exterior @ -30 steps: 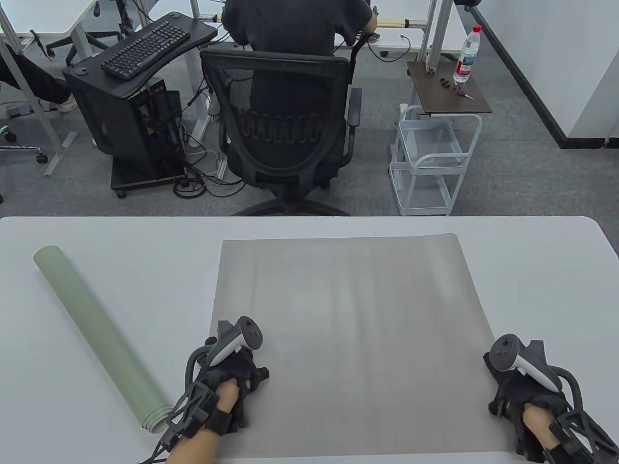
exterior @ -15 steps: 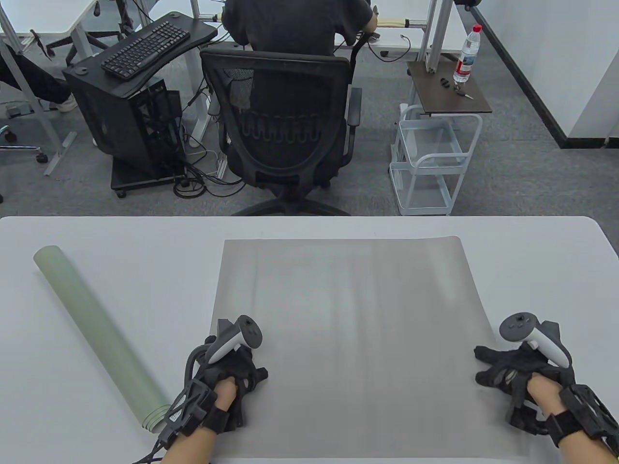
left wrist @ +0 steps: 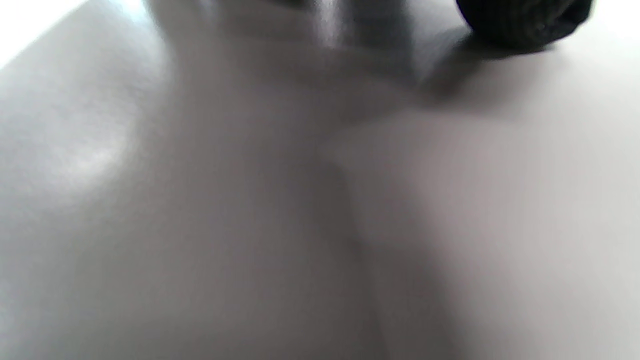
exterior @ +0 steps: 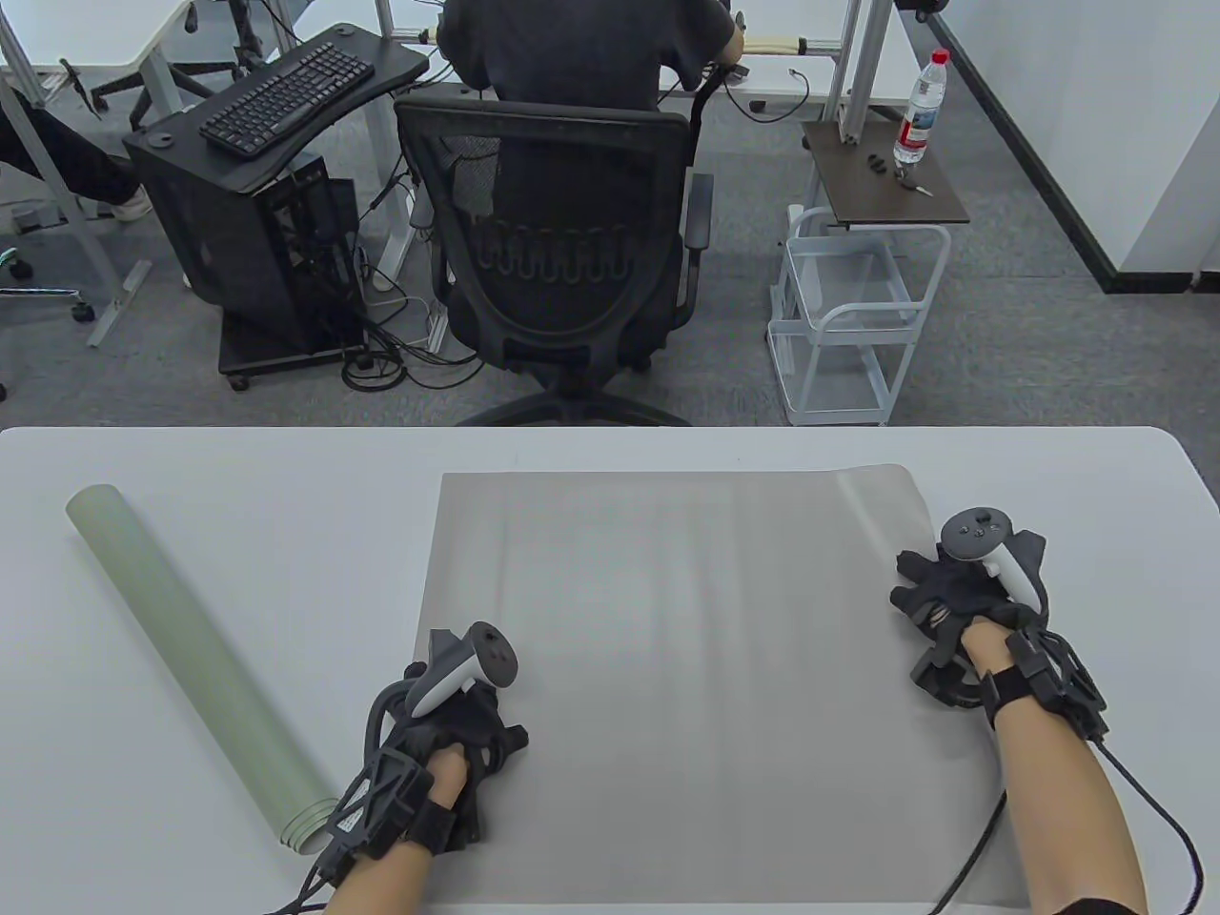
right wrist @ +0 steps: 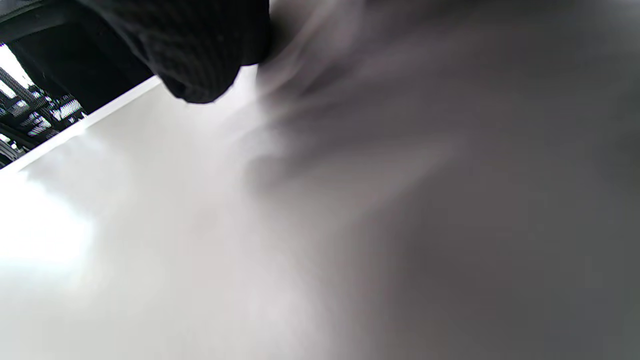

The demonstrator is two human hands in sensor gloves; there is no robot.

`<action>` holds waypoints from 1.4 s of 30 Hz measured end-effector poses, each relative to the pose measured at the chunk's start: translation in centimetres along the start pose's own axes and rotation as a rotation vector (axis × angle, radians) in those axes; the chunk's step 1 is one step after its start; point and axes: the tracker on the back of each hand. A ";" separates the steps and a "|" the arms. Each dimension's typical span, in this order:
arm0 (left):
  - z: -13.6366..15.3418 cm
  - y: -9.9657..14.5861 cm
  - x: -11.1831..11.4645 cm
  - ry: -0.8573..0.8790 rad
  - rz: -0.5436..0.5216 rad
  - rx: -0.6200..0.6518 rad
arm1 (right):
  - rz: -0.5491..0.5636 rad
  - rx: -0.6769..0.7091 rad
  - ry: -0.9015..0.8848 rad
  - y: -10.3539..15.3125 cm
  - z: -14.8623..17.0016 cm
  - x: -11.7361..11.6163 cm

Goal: Unroll desk mats and stack together

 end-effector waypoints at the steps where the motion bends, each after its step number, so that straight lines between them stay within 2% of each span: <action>1: 0.0 0.0 0.0 0.001 0.001 -0.001 | 0.015 0.002 0.018 -0.4 -0.4 -0.1; 6: 0.0 0.0 0.0 0.000 -0.004 -0.001 | 0.094 -0.012 0.177 -2.6 -2.7 -0.5; 11: 0.0 0.0 0.0 0.000 -0.006 0.000 | 0.117 -0.081 0.180 -4.4 -3.4 -0.1; 15: -0.1 -0.1 -0.1 -0.018 0.008 -0.006 | 0.109 -0.159 0.197 -5.5 -3.5 0.2; 18: -0.1 -0.1 -0.1 -0.017 0.006 -0.006 | 0.089 -0.317 0.295 -5.7 -2.9 0.0; 21: -0.2 -0.1 -0.1 -0.019 0.008 -0.008 | 0.006 -0.354 0.308 -5.0 -2.2 -0.3; 26: -0.2 -0.1 -0.1 -0.020 0.009 -0.007 | -0.125 -0.302 0.403 -1.3 -1.5 -0.1; 27: -0.2 -0.1 -0.1 -0.020 0.007 -0.006 | -0.145 -0.295 0.445 0.3 -0.9 -0.2; 30: -0.2 -0.1 0.0 -0.020 0.002 -0.004 | -0.146 -0.265 0.508 3.2 0.2 -0.8; 36: -0.2 -0.1 0.0 -0.029 0.000 -0.003 | -0.160 -0.178 0.565 10.5 2.0 -3.9; 38: -0.2 0.0 0.0 -0.049 -0.017 -0.009 | -0.150 -0.162 0.584 11.7 1.8 -4.5; 42: -0.1 0.2 0.1 -0.048 -0.039 -0.023 | -0.218 -0.106 0.666 13.8 0.3 -6.2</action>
Point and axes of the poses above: the tracker on the back of each hand, its own z axis roughly to the little-finger side, its own y axis roughly from the fingertips to the wrist, x = y × z, and after that the axes turned 6 degrees about -z, right-handed
